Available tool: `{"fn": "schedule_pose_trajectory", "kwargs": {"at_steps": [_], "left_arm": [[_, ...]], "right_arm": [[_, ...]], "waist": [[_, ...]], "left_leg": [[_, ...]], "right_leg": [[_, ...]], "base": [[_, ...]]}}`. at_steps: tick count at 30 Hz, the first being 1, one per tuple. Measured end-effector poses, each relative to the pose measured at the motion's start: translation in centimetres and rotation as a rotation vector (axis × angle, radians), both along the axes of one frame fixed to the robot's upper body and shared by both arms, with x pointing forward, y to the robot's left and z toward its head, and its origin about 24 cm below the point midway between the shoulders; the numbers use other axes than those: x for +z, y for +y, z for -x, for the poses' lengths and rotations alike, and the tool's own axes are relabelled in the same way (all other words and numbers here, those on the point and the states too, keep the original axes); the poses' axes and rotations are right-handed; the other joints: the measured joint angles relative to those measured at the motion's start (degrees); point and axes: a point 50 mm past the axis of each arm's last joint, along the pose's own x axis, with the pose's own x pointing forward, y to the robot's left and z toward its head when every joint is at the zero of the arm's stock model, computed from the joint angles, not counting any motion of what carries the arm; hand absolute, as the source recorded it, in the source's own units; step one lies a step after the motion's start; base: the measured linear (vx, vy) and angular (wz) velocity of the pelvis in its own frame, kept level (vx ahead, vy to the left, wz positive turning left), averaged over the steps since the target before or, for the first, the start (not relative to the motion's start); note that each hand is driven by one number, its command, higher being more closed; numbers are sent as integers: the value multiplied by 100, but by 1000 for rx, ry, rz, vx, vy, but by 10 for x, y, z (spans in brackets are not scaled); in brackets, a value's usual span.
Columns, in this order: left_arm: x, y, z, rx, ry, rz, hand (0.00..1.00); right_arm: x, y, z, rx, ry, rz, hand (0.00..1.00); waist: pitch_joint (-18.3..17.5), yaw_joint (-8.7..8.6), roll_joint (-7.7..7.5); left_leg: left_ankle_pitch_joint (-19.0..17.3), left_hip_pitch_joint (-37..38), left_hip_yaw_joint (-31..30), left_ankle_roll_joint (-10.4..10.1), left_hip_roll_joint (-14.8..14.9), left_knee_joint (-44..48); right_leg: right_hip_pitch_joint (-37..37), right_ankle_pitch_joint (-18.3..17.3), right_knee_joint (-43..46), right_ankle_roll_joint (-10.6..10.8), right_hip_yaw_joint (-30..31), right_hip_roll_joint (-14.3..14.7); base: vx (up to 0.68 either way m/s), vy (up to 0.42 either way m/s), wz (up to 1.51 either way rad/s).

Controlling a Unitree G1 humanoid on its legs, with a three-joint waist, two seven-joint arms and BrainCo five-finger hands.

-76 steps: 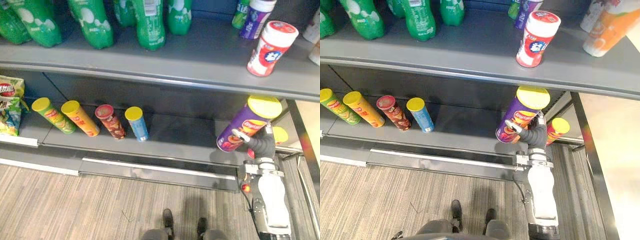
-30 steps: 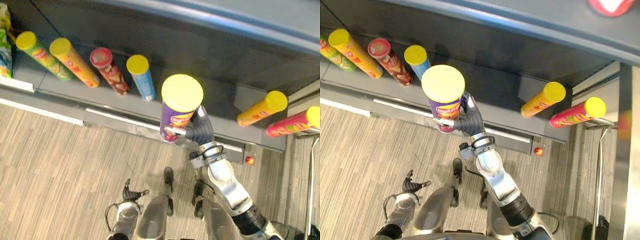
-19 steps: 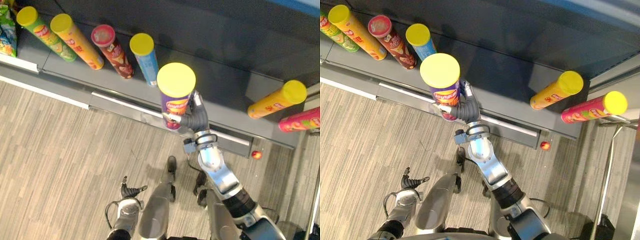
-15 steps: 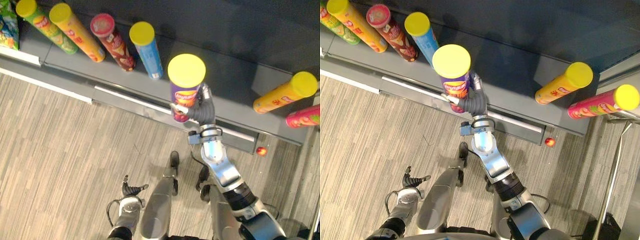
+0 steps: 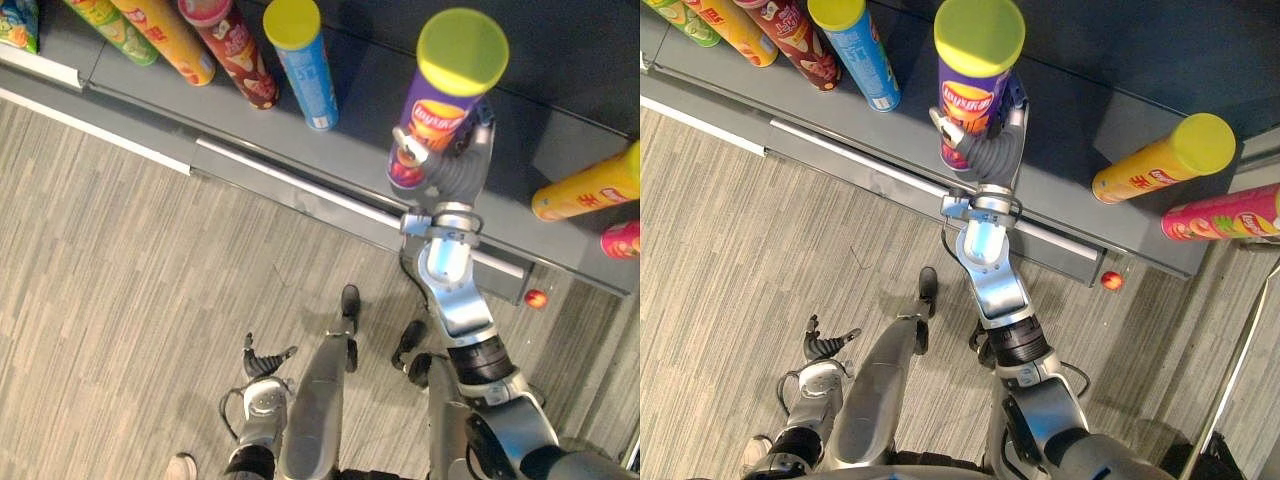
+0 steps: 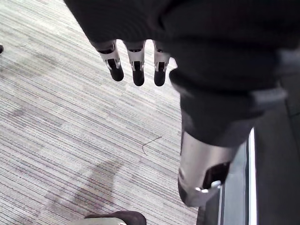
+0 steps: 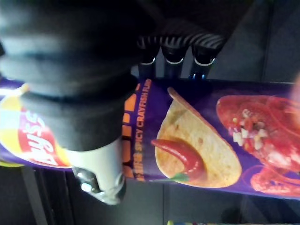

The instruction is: Put the gum and the chips on the shelf.

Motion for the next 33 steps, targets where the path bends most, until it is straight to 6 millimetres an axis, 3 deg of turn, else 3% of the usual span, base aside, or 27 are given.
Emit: {"fn": "schedule_pose_trajectory", "kwargs": {"at_steps": [4, 8, 12, 33], "left_arm": [[3, -1, -2, 0, -19, 1, 0], [5, -3, -4, 0, -32, 9, 0], [5, -4, -4, 24, -44, 42, 0], [6, -3, -4, 33, -60, 45, 0]], "right_arm": [[21, -5, -1, -28, -60, -60, 100], [25, -14, -4, -62, -61, -90, 100], [26, -15, -7, -78, -41, -95, 100], [-3, -32, -34, -186, 135, -121, 100]], "waist": [[2, 23, -3], [2, 136, -4], [2, 143, -4], [-1, 170, -8]], "left_leg": [[-36, -207, -122, -22, -35, 94], [-68, -288, -172, -24, -57, 168], [-77, -379, -277, -45, -87, 169], [-80, -712, -327, -93, -131, 257]], "right_leg": [[-129, -95, 185, -33, -282, -117], [-181, -183, 326, -64, -406, -193], [-228, -235, 393, -85, -543, -240], [-561, -306, 573, -137, -580, -307]], "base": [[66, -47, 17], [70, -64, 12], [38, -55, 13], [7, -22, 2]]}}
